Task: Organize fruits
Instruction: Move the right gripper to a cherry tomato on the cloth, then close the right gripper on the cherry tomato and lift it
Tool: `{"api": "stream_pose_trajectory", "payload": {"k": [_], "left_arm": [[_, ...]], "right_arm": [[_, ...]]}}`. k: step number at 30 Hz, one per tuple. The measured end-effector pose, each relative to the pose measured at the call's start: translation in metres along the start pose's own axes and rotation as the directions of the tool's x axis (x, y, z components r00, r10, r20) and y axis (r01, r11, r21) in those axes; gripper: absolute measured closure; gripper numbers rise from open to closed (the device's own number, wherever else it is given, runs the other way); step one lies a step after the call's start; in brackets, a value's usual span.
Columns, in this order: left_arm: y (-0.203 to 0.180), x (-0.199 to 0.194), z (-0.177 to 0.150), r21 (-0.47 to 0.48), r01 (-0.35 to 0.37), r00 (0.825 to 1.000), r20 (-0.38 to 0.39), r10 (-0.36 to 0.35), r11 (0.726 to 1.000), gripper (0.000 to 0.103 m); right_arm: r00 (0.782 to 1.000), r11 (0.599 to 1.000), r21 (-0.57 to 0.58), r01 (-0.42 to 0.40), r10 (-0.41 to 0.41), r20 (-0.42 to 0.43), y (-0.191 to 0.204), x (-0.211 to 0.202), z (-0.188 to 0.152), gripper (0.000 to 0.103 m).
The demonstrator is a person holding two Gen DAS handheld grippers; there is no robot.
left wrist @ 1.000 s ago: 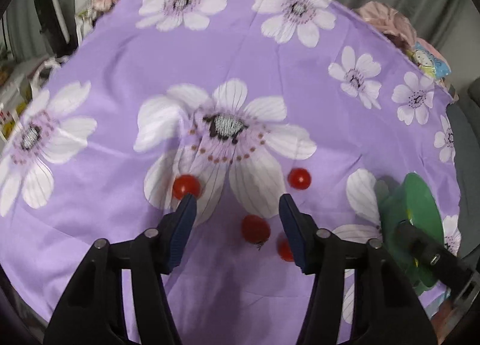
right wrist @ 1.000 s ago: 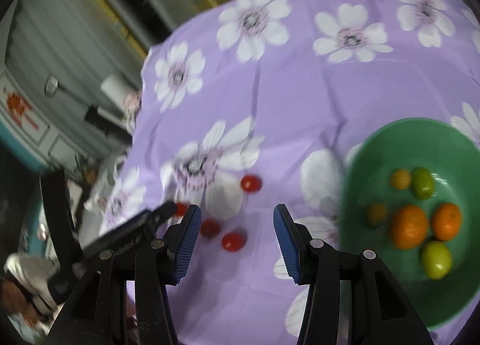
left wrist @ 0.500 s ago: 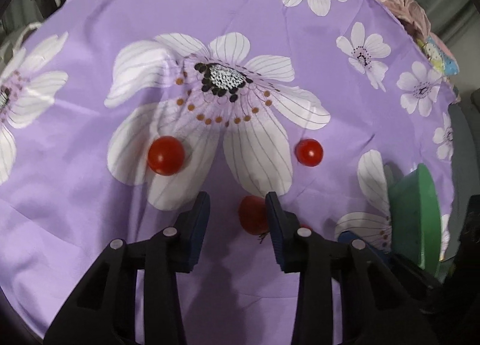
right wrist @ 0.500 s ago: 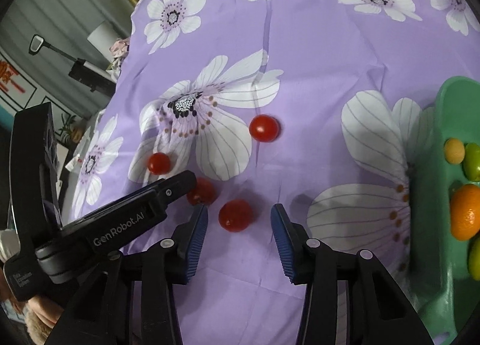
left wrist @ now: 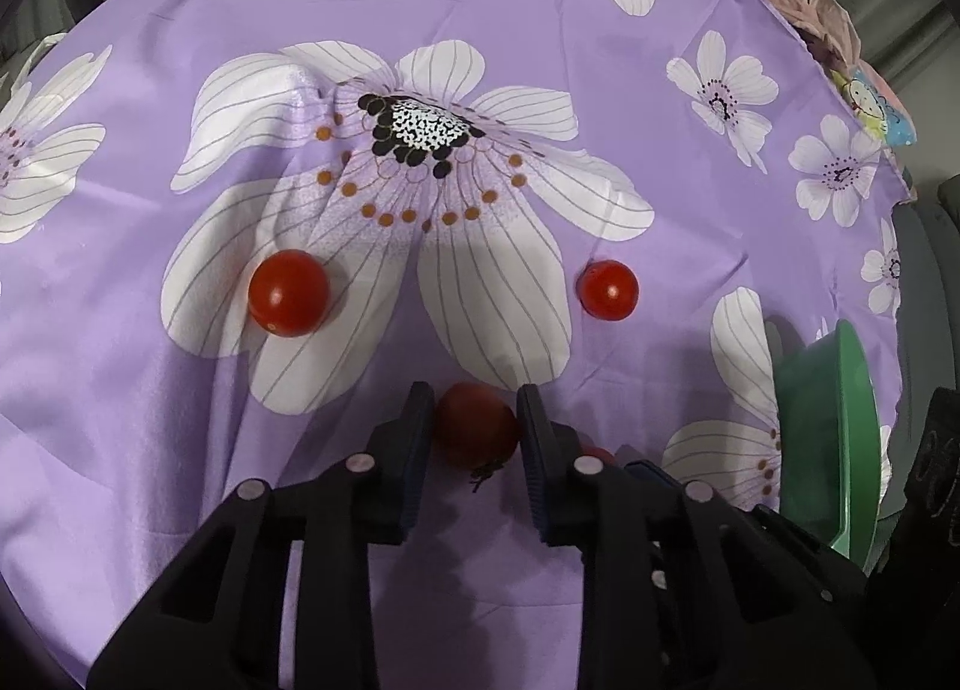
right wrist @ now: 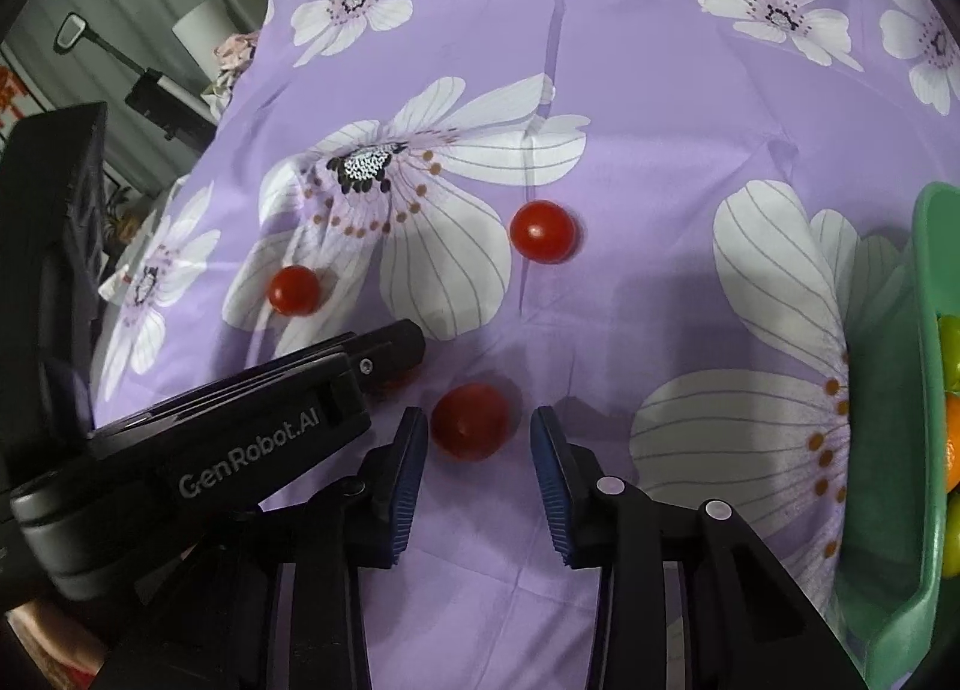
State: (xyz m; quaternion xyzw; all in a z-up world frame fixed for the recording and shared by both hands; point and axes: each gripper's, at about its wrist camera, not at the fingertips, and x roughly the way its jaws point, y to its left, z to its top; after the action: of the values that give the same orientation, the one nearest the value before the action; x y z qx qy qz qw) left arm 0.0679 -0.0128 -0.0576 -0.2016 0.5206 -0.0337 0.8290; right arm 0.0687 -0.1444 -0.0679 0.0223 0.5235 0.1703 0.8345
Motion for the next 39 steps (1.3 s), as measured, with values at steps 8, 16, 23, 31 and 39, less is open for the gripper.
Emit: {"api": "stream_pose_trajectory", "payload": {"k": [8, 16, 23, 31, 39], "left_arm": [[-0.001, 0.002, 0.000, -0.001, 0.001, 1.000, 0.007, -0.001, 1.000, 0.076], [-0.002, -0.012, -0.001, 0.004, 0.020, 0.999, 0.044, -0.020, 1.000, 0.076], [-0.012, -0.037, -0.004, 0.025, 0.076, 0.990, 0.119, -0.079, 0.997, 0.076], [-0.033, -0.078, -0.014, 0.096, 0.089, 0.959, 0.262, -0.112, 0.991, 0.076], [-0.067, -0.105, -0.030, 0.210, 0.037, 0.911, 0.395, -0.119, 0.977, 0.076]], "right_arm": [[1.000, 1.000, 0.002, 0.024, -0.024, -0.003, 0.001, 0.005, 0.000, 0.072], [1.000, 0.999, 0.036, -0.009, 0.008, 0.014, -0.006, -0.004, 0.000, 0.073], [0.997, 0.997, 0.071, -0.040, 0.035, 0.069, -0.013, -0.027, 0.001, 0.073], [0.984, 0.990, 0.123, -0.074, 0.052, 0.170, -0.029, -0.065, 0.004, 0.073], [0.953, 0.985, 0.161, -0.069, 0.018, 0.303, -0.043, -0.113, 0.002, 0.072]]}}
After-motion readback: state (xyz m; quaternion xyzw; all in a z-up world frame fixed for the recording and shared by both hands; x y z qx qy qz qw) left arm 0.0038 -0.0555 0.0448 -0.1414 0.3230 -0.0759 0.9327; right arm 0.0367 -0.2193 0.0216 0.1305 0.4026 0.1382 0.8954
